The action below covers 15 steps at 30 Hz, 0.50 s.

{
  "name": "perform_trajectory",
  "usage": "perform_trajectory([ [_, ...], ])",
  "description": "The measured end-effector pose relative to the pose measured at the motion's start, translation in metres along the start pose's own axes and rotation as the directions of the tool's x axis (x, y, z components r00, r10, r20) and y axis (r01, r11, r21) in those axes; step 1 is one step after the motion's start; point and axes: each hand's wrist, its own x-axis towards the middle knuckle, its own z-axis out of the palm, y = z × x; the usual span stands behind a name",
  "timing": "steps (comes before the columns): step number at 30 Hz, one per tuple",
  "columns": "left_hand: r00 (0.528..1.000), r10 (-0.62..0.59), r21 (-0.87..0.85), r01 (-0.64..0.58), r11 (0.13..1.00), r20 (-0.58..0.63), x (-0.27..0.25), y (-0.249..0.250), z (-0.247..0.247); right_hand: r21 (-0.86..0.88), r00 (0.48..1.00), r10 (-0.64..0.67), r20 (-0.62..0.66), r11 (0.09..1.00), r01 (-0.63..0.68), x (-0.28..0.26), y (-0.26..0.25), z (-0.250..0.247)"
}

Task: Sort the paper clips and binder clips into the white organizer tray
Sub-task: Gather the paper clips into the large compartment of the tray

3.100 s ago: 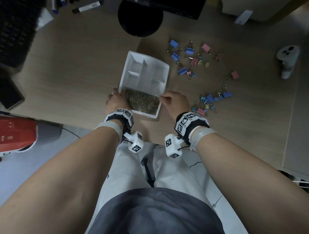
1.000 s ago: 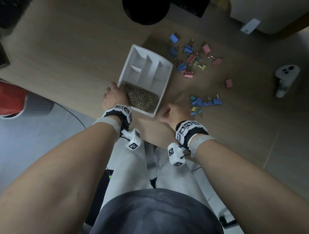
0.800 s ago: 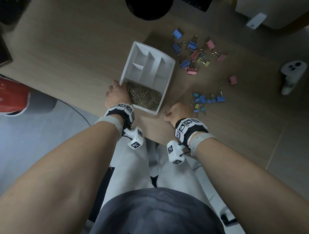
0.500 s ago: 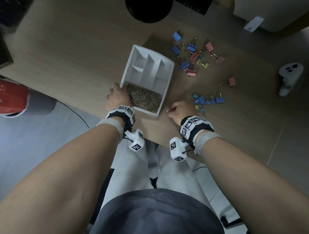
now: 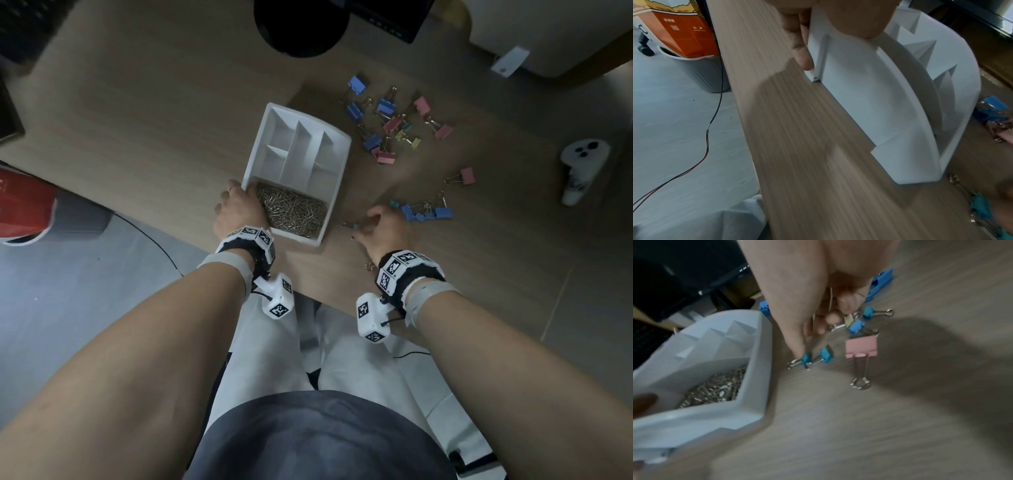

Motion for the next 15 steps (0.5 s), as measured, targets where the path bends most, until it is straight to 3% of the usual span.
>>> perform_trajectory([
  [2,1.0,0.003,-0.001,-0.003,1.0,-0.005,0.0,0.001,0.001,-0.086,0.995,-0.053,0.081,0.994,0.06,0.0,0.005,0.001],
  [5,1.0,-0.006,-0.001,0.006,1.0,-0.005,0.0,0.002,-0.001,-0.063,0.988,-0.116,0.104,0.99,0.123,0.002,0.005,0.006],
  [15,1.0,-0.002,0.012,0.002,1.0,-0.012,-0.002,0.003,-0.001,0.011,0.983,-0.123,0.133,0.992,0.122,0.013,0.005,0.0],
])
